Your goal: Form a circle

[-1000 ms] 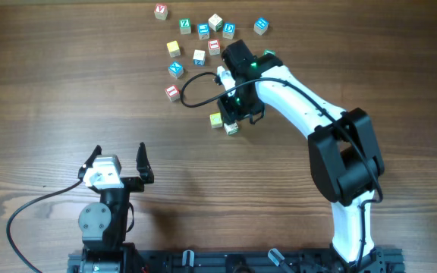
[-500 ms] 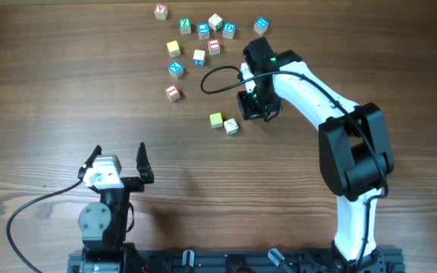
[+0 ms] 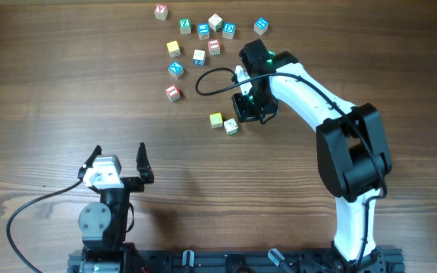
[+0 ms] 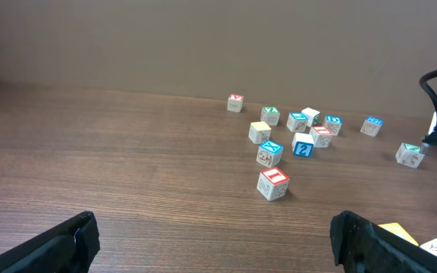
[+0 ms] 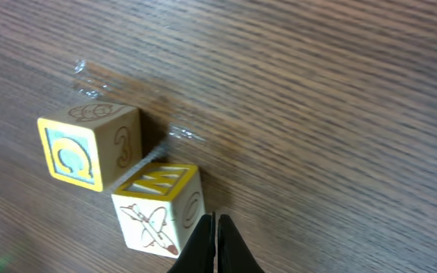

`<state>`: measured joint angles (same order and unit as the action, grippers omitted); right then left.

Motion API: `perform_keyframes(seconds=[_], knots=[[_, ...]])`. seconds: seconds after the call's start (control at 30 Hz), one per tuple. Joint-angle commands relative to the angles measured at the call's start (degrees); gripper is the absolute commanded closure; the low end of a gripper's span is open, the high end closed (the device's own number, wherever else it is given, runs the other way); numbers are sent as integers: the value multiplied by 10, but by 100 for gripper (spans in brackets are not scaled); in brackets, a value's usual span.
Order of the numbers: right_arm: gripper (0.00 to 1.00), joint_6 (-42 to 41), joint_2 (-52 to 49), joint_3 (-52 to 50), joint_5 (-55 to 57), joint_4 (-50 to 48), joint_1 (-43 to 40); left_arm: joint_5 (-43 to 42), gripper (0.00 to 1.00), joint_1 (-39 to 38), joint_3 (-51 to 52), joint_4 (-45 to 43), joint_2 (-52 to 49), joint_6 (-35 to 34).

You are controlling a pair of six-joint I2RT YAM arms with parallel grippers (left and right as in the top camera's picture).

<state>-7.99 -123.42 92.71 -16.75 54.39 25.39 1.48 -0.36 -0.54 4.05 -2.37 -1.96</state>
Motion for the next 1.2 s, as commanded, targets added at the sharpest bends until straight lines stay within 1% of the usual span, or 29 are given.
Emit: perform_keyframes(seconds=[0.0,0.3,0.47,0.57,0.63,0.97,1.17], knots=[[96,-10,1,-6,-13,0,12,1,0,3,2,0,0,9],[96,-10,1,-6,-13,-2,14,1,0,3,2,0,0,9],[96,-10,1,-6,8,-19,14,1,0,3,2,0,0,9],[96,-9,1,-6,8,-22,14,1,0,3,2,0,0,9],[96,7,1,-6,2,-22,14,1,0,3,2,0,0,9],[96,18,1,-6,-24,-26,14,1,0,3,2,0,0,9],[96,17,1,-6,-19,-32,14,1,0,3,2,0,0,9]])
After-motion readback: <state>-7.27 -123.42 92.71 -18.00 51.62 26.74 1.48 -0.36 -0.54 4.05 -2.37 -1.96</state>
